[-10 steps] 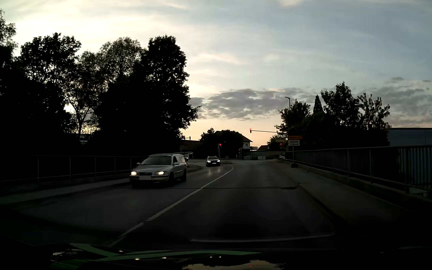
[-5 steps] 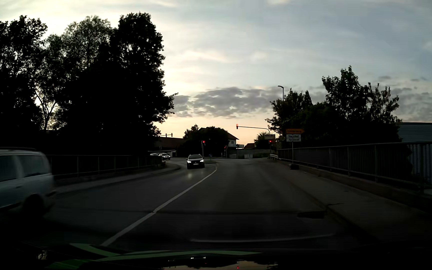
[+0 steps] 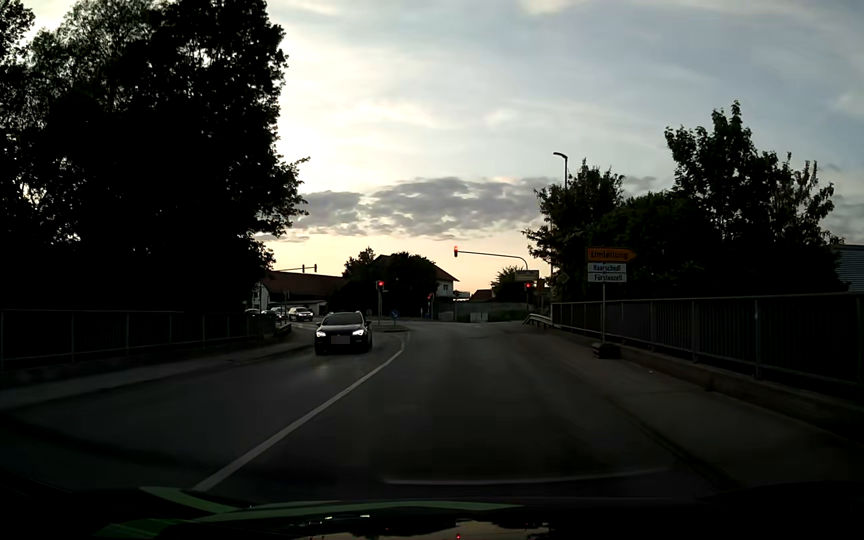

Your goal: Follow the waypoints while adhering to traffic rules and regulations

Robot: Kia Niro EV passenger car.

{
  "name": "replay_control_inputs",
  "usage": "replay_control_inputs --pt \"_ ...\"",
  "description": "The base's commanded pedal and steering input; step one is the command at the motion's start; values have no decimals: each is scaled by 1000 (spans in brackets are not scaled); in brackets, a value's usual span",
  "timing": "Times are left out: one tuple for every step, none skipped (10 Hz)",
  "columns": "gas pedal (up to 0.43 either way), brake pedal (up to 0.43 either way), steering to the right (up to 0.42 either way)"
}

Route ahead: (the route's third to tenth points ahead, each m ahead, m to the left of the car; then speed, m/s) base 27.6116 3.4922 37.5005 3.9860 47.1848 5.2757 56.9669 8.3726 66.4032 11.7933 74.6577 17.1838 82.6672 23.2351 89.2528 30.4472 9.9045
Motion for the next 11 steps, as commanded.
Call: replay_control_inputs --pt "0 0 14" --pt "0 0 11" --pt "0 0 7" --pt "0 0 6" --pt "0 0 4" --pt "0 0 1" --pt "0 0 -1" --pt "0 0 -3" --pt "0 0 -5" --pt "0 0 -5" --pt "0 0 -6"
